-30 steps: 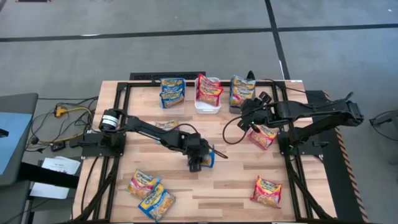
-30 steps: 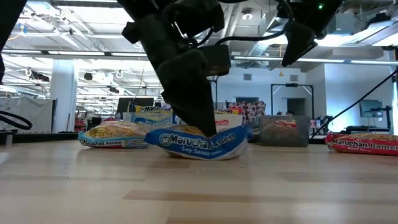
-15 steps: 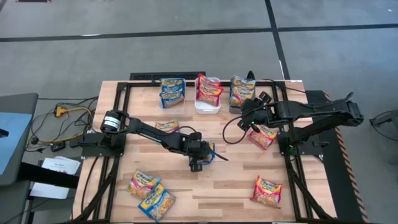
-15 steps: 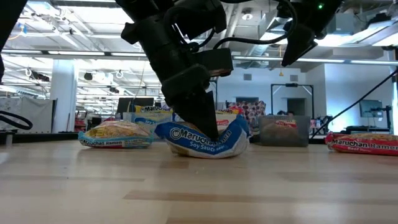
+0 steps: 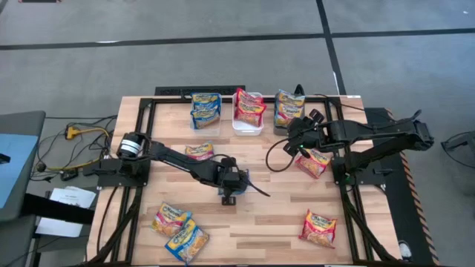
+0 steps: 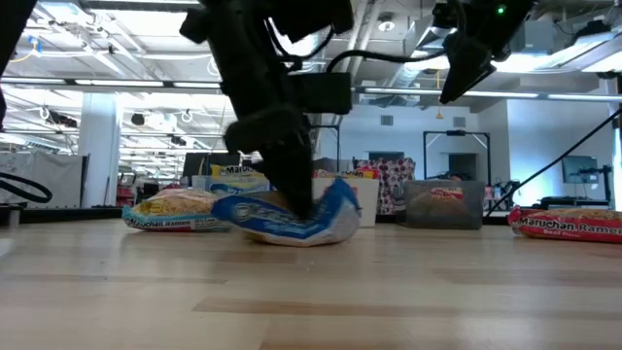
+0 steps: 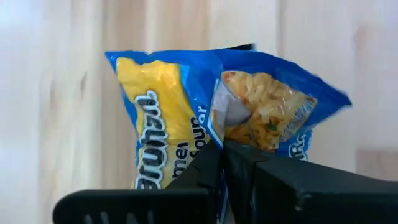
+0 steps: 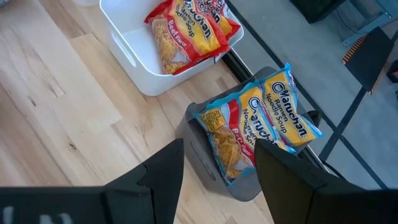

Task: Sort Maruchan noodles
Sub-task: Put the blue noodle pack into the transparent bin

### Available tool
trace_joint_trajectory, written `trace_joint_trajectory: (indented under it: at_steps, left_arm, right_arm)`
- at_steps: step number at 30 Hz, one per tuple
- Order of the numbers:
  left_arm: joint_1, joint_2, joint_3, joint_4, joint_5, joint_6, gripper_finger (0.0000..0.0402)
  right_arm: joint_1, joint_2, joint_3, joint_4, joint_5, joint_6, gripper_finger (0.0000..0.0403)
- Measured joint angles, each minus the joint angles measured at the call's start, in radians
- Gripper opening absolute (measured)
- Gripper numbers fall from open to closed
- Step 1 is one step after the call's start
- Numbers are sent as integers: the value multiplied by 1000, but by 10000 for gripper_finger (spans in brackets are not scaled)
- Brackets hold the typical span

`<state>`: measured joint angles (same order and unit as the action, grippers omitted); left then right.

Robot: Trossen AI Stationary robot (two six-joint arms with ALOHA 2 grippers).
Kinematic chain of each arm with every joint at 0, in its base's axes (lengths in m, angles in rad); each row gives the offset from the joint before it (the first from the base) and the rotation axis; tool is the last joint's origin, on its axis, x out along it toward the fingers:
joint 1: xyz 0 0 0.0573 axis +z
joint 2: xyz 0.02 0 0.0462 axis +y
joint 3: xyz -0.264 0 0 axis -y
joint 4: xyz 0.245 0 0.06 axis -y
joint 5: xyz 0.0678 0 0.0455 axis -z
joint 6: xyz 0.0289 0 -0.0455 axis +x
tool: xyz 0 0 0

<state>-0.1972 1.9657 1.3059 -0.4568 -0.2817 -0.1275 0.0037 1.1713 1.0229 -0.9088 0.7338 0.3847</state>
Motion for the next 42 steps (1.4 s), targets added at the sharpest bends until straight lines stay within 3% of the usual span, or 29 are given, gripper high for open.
trace_joint_trajectory:
  at_steps: [6, 27, 36, 42]
  left_arm:
    - [-25, -50, 0, -57, -112, -31, 1]
    - [-49, -129, 5, -98, -294, -11, 0]
    - [7, -246, 5, -280, -484, 1, 0]
    - [95, -327, 5, -349, -596, 95, 0]
  right_arm:
    - [0, 0, 0, 0, 1, 0, 221]
    - [0, 0, 0, 0, 1, 0, 221]
    - [0, 0, 0, 1, 0, 0, 221]
    - [0, 0, 0, 3, 0, 0, 221]
